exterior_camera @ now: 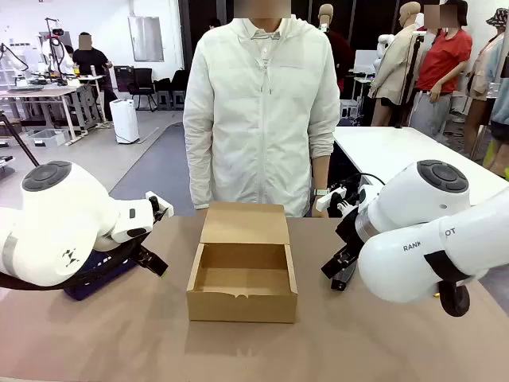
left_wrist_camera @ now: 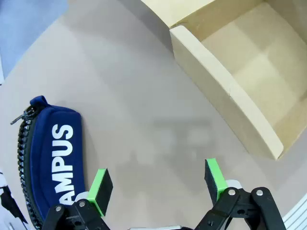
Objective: Pack the items into the box.
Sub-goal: Pick up the item indicated by the person and place it inside the Mailer Box.
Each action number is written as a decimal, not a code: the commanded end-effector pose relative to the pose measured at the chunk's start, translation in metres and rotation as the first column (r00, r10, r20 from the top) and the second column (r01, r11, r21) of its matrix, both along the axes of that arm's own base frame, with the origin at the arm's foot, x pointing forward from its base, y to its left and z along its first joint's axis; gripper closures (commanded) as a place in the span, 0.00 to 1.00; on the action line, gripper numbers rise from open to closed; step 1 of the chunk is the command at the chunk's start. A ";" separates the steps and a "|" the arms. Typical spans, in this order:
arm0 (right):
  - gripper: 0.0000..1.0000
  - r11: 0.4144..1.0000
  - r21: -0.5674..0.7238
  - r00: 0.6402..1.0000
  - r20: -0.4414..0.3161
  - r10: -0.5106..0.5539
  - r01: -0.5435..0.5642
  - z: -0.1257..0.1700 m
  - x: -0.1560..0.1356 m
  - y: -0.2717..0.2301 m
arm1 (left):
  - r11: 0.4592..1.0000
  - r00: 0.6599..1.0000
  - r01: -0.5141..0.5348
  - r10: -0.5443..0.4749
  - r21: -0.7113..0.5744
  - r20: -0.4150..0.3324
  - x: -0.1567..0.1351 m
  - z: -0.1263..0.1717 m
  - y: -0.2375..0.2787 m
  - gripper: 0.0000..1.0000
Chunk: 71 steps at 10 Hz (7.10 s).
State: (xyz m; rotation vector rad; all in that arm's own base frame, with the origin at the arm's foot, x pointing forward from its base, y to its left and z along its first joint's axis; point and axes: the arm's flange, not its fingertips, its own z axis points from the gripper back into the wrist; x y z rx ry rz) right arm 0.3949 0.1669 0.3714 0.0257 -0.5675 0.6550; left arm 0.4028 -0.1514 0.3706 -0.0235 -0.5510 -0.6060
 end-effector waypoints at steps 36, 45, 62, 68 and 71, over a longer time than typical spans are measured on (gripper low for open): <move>0.00 0.161 0.886 0.837 -0.331 -0.437 0.434 0.189 -0.207 -0.384 | 0.294 0.918 -0.388 0.212 -0.874 -0.336 -0.186 0.154 0.351 0.00; 0.00 0.861 -0.019 0.789 -0.391 -0.474 0.508 0.145 0.026 -0.258 | 0.294 0.918 -0.388 0.212 -0.874 -0.336 -0.186 0.154 0.351 0.00; 0.00 0.820 -0.335 0.778 -0.288 -0.558 0.464 0.056 0.151 -0.234 | 0.294 0.918 -0.388 0.212 -0.874 -0.336 -0.186 0.154 0.351 0.00; 0.00 0.840 -0.176 0.772 -0.333 -0.542 0.514 -0.039 0.133 -0.196 | 0.294 0.918 -0.388 0.212 -0.874 -0.336 -0.186 0.154 0.351 0.00; 0.00 0.855 -0.182 0.773 -0.368 -0.517 0.485 -0.041 0.134 -0.200 | 0.294 0.918 -0.388 0.212 -0.874 -0.336 -0.186 0.154 0.351 0.00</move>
